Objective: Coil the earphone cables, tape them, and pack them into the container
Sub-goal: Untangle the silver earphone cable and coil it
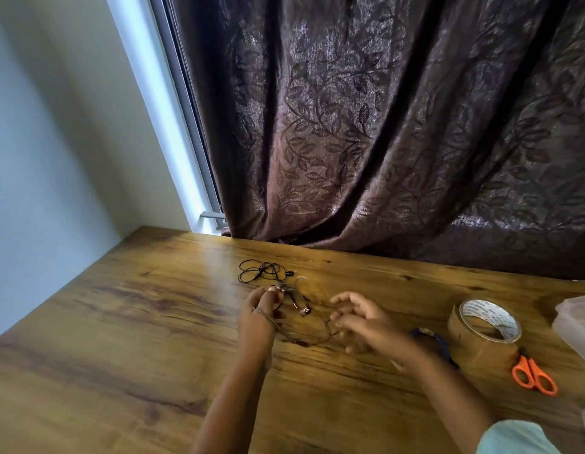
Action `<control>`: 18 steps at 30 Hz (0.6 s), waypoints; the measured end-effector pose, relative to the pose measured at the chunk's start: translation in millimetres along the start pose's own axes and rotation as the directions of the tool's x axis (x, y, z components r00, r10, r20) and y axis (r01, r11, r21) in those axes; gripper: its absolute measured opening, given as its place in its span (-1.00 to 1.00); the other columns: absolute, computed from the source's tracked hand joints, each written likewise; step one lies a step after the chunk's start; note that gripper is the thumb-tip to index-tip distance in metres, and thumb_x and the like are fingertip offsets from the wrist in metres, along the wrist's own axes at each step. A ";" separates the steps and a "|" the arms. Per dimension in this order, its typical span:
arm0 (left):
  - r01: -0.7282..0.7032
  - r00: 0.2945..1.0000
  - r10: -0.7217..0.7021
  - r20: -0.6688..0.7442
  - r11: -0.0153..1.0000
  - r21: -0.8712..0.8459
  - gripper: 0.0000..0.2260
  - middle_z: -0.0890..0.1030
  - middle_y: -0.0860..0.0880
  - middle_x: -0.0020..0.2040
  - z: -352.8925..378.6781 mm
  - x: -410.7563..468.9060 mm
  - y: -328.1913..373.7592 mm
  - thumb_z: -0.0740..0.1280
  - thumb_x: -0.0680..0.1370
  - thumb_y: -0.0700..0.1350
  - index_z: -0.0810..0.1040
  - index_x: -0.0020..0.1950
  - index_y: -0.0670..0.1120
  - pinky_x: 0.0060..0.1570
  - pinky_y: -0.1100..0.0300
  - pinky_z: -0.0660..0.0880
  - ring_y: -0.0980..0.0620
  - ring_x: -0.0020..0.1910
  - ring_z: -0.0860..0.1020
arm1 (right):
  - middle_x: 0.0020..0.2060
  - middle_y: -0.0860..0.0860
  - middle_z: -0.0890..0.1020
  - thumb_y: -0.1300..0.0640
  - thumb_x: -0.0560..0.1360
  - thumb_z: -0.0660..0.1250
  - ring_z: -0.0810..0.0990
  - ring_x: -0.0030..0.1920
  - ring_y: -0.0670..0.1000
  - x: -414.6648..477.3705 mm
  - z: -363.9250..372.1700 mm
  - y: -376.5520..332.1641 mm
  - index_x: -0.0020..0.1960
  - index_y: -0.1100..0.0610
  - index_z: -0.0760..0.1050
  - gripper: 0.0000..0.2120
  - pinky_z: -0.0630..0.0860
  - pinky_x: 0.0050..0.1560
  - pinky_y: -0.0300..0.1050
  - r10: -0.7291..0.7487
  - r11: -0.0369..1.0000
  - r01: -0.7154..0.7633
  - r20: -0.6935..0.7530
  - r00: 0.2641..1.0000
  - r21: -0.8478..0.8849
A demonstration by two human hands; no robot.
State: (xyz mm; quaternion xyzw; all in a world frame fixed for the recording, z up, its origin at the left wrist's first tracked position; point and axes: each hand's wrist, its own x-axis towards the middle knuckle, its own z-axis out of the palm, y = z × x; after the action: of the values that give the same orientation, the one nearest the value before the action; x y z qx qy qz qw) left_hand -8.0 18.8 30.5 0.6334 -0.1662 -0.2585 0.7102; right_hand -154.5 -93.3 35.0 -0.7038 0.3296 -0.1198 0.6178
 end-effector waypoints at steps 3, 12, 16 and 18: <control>0.028 0.991 -0.036 0.129 0.998 0.062 -0.87 0.61 -0.11 -0.17 7.8 -7.5 0.8 0.28 0.57 -0.12 0.58 -0.11 -0.12 -0.26 0.17 0.46 -0.03 -0.22 0.54 | 0.18 -0.12 0.46 0.22 0.48 0.35 0.46 0.17 -0.14 -0.7 8.3 -9.1 0.29 -0.22 0.34 -0.50 0.50 0.06 -0.20 -0.141 0.980 0.147 0.050 0.989 -0.133; 0.023 0.965 -0.051 0.258 0.993 0.112 -0.76 0.58 -0.12 -0.26 8.7 -13.4 4.0 0.38 0.50 -0.12 0.63 -0.37 0.00 -0.16 0.06 0.50 -0.08 -0.21 0.54 | -0.08 -0.11 0.65 0.07 0.43 0.46 0.62 -0.05 -0.08 11.8 18.4 -16.0 -0.04 -0.14 0.57 -0.84 0.61 0.00 -0.12 -0.263 0.952 0.240 -0.101 0.960 -0.192; -0.007 0.962 -0.032 0.270 0.990 0.144 -0.78 0.61 -0.15 -0.27 8.3 -14.0 3.5 0.39 0.49 -0.08 0.63 -0.37 0.01 -0.21 0.08 0.50 -0.07 -0.25 0.56 | -0.12 -0.10 0.66 0.20 0.48 0.39 0.64 -0.14 -0.12 8.7 20.4 -14.8 -0.05 -0.18 0.58 -0.75 0.60 -0.15 -0.28 -0.328 0.922 0.305 -0.065 0.942 -0.237; -0.039 0.965 -0.008 0.263 0.984 0.171 -0.84 0.59 -0.15 -0.29 6.4 -12.1 2.1 0.41 0.47 -0.05 0.64 -0.32 0.02 -0.26 0.09 0.48 -0.12 -0.26 0.54 | -0.13 -0.15 0.67 0.24 0.49 0.38 0.63 -0.12 -0.21 8.6 18.5 -14.4 -0.09 -0.19 0.57 -0.70 0.56 -0.13 -0.36 -0.345 0.913 0.314 -0.082 0.935 -0.260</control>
State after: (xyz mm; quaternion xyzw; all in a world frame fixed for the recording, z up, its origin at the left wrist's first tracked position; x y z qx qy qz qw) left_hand -21.1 20.7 34.6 0.6520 -0.2860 -0.3191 0.6255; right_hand -132.8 -83.7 42.8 -0.8105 0.2565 -0.2257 0.4759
